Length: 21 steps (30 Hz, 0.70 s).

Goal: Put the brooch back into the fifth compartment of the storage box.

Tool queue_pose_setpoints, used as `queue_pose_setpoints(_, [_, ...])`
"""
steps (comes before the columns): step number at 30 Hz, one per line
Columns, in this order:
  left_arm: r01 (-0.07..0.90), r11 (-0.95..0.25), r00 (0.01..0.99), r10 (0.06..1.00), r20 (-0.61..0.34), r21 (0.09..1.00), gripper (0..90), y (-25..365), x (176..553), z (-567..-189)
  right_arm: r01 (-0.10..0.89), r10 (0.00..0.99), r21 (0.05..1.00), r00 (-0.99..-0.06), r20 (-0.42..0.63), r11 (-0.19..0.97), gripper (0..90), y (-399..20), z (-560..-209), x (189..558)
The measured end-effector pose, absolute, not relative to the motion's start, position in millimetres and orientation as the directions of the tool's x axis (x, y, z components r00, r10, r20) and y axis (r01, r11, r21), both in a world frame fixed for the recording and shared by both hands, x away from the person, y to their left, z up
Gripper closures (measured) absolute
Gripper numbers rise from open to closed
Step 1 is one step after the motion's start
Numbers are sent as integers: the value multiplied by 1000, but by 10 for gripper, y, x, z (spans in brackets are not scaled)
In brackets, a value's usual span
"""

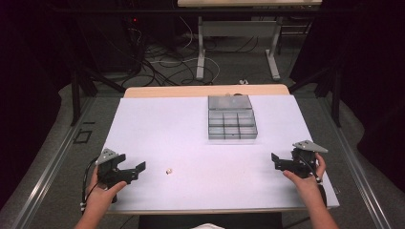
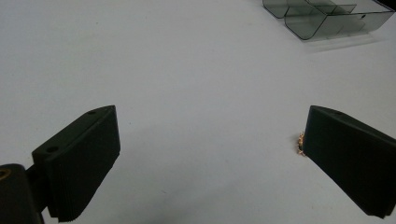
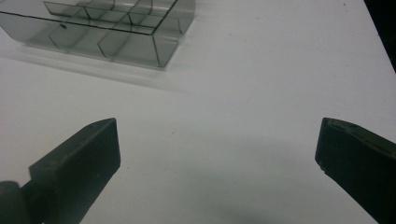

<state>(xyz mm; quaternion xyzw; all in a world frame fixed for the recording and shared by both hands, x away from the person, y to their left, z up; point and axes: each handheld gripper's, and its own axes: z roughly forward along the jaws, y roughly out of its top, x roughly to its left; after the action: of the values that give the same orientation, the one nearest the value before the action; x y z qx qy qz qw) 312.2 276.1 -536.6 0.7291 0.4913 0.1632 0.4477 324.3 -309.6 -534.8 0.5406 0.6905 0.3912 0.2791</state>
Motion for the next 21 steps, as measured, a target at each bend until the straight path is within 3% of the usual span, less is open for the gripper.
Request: queue_pose_setpoints(21, [555,-110,461,866,-195,825,56,2750,3097,-5375,430,913,876,-407,-28,218,0,-2596,-5228,3158])
